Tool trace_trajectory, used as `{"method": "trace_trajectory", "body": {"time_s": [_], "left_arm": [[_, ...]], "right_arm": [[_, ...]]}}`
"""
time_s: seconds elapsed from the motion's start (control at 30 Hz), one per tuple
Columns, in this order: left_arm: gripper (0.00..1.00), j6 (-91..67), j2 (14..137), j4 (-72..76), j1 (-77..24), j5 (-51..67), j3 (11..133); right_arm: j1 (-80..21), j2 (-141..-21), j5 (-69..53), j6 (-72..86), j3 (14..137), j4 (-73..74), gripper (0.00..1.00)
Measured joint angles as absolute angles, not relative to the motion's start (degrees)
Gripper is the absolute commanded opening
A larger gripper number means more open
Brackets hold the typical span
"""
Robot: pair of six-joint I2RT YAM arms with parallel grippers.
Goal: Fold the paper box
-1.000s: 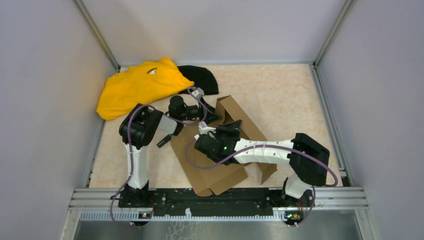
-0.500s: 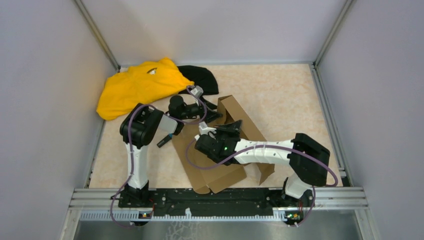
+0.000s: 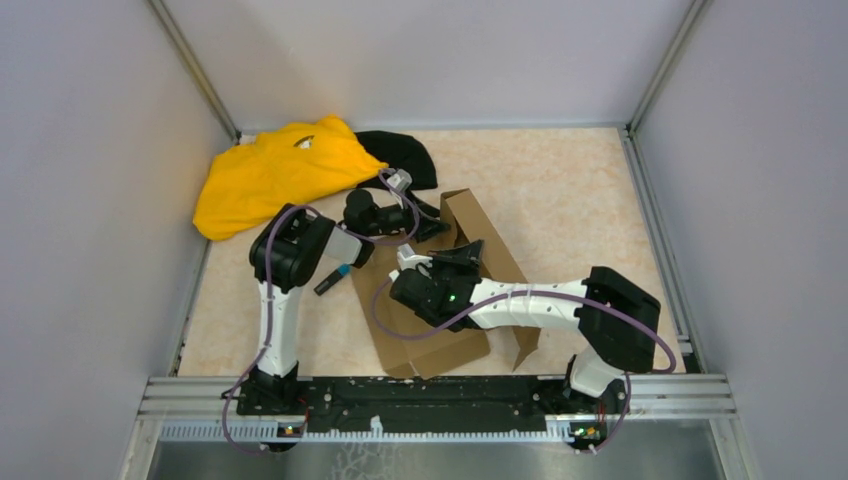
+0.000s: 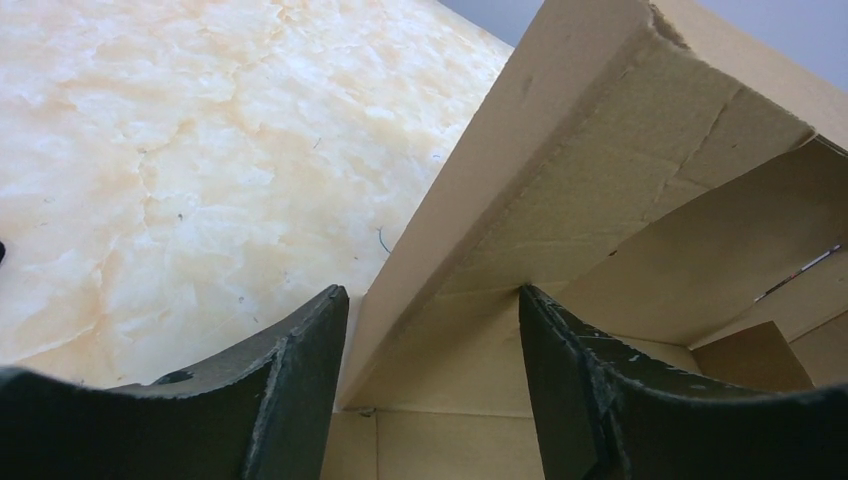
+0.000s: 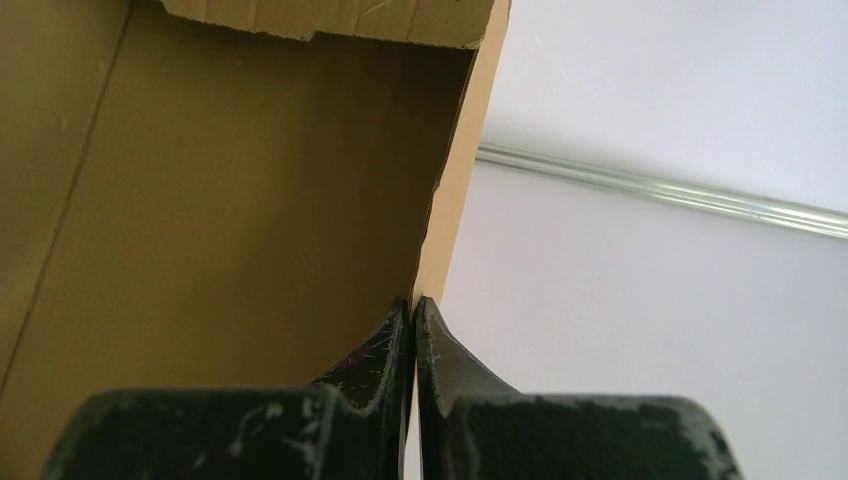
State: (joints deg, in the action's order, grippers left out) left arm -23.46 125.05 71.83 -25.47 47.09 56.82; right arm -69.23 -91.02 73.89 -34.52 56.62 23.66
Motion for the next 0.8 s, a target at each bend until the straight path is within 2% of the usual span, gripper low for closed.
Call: {"method": "trace_trajectory", "body": {"time_s": [0.2, 0.4, 0.43, 0.53, 0.8], "left_arm": [[0.51, -23.6, 125.7, 71.9, -26.7, 45.8, 58.1], [0.44, -22.5, 125.9, 71.4, -28.2, 42.6, 58.5], [0.44, -22.4, 125.9, 71.4, -28.3, 42.3, 58.5], [0.45, -21.8, 125.9, 71.1, -28.6, 41.5, 58.5], [0.47, -20.4, 125.9, 70.1, -28.8, 40.0, 59.1]], "right_arm": [[-69.2, -91.0, 73.6, -34.5, 56.6, 23.0, 0.0], [-69.2, -91.0, 73.3, -34.4, 56.6, 22.7, 0.0], [-69.2, -91.0, 73.2, -34.4, 56.6, 22.7, 0.0], [-69.2, -90.7, 72.9, -34.0, 56.6, 22.7, 0.1], [-69.2, -90.2, 68.1, -29.9, 58.6, 24.2, 0.15]]}}
